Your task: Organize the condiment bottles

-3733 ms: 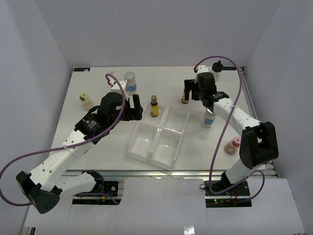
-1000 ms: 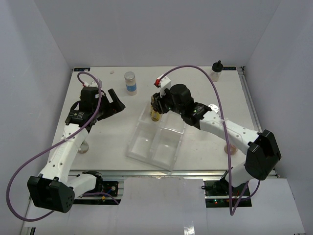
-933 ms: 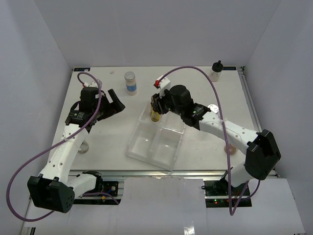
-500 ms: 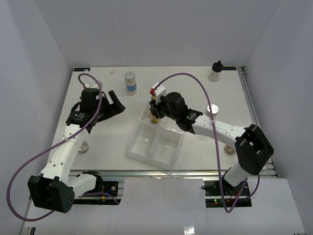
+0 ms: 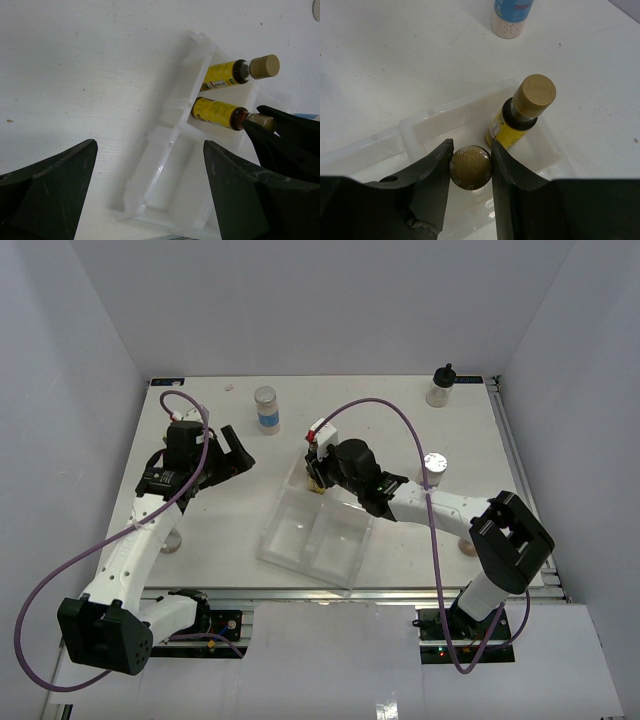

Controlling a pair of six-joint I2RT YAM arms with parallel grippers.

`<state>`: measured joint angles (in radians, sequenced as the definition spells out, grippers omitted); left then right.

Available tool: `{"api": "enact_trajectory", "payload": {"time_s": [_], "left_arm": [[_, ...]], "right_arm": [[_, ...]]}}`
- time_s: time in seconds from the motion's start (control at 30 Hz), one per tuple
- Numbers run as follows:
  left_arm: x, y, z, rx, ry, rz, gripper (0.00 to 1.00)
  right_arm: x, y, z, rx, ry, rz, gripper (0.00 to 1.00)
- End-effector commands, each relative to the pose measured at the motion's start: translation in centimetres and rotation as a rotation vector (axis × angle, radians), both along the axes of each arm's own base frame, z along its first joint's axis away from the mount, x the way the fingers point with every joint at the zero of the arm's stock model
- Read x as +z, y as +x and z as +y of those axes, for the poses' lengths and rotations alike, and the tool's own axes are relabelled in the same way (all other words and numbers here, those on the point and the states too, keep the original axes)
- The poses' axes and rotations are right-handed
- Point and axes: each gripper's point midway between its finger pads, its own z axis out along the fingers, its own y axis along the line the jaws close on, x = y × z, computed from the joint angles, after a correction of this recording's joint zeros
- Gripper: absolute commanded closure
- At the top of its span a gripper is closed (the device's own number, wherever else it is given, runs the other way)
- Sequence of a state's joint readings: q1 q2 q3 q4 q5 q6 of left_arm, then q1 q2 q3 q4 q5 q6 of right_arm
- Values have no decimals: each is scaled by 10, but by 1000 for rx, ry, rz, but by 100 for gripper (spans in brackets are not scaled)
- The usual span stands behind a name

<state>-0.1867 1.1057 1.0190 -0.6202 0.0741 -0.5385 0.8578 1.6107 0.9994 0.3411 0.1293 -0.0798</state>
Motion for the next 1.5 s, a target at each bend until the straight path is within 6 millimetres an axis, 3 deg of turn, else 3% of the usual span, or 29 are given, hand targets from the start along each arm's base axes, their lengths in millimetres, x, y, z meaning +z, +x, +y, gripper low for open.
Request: {"api": "enact_trajectory", "payload": {"time_s": [0.0,0.13,0.27,0.43,0.6,0.87,1.03,1.23,1.37,1.47], "left_arm": [[2,1,7,24,17,-25,2],[4,1,12,48,25,-33,2],[5,2,25,124,56,-36,2],[8,2,42,220,88,-25,2],[6,5,60,298,112,2,2],[8,40,110,392,126,21,5],[-3,72,146,460,185,39,6],[-33,110,173,488,231,94,8],[-63,128,185,500,183,146,8],[-69,138,189,490,184,138,8]], "right_arm": [[28,8,7,-28,91,-71,56],[28,6,4,-38,85,-72,49],[33,5,-1,-55,89,-80,34],[42,4,-6,-61,85,-86,30],[62,0,-16,-81,89,-100,18],[114,0,-53,-204,74,-159,12],[151,-24,-74,-210,138,-123,11],[158,-67,-86,-92,182,-52,11],[164,-78,-102,-103,194,-68,11],[171,-83,-110,-105,205,-86,11]]}}
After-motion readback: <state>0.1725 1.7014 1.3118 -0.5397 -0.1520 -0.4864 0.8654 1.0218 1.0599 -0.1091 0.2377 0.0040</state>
